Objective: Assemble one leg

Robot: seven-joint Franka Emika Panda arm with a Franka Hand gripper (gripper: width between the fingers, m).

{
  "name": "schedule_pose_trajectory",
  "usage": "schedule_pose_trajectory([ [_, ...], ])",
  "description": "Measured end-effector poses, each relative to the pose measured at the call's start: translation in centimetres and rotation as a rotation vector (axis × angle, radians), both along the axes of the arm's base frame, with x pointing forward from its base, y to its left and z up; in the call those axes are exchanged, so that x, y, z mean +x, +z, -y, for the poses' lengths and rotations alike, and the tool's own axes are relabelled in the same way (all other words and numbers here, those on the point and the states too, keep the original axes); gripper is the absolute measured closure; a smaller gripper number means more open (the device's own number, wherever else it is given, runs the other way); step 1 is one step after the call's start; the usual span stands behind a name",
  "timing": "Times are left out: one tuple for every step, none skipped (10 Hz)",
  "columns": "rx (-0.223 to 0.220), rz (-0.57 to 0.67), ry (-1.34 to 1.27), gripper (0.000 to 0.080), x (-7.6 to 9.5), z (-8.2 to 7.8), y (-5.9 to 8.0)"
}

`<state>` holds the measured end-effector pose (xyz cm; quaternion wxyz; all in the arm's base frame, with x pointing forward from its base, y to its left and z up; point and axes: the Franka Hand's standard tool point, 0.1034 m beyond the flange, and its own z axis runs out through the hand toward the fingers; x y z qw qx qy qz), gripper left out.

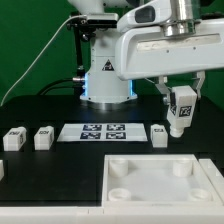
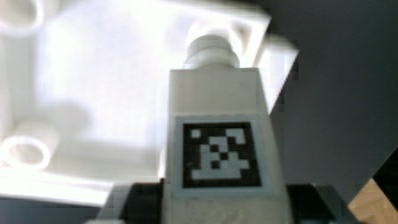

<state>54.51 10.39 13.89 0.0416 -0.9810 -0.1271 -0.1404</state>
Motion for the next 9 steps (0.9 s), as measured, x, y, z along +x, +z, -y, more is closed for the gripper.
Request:
schedule_pose_trajectory([
  [0.001,0.016,0.006,0.0506,1.5,0.3,0.3],
  [-0.003,0.028,0.024,0.0506,2.3,0.8,0.3],
  [-0.012,0.04,0.059,0.0506,3.3,1.5,-0.5],
  [-0.01,0.037,0.054,0.0506,3.3,1.5,-0.7],
  [-0.011,0.036,0.054,0.0506,3.3,1.5,-0.7],
  [-0.011,0.036,0.054,0.0506,3.2,1.5,-0.7],
  [-0.011,0.035,0.054,0.0506,3.2,1.5,-0.7],
  [-0.01,0.034,0.055,0.0506,3.3,1.4,-0.8],
  [-0.006,0.038,0.055,0.0506,4.0,1.2,-1.0],
])
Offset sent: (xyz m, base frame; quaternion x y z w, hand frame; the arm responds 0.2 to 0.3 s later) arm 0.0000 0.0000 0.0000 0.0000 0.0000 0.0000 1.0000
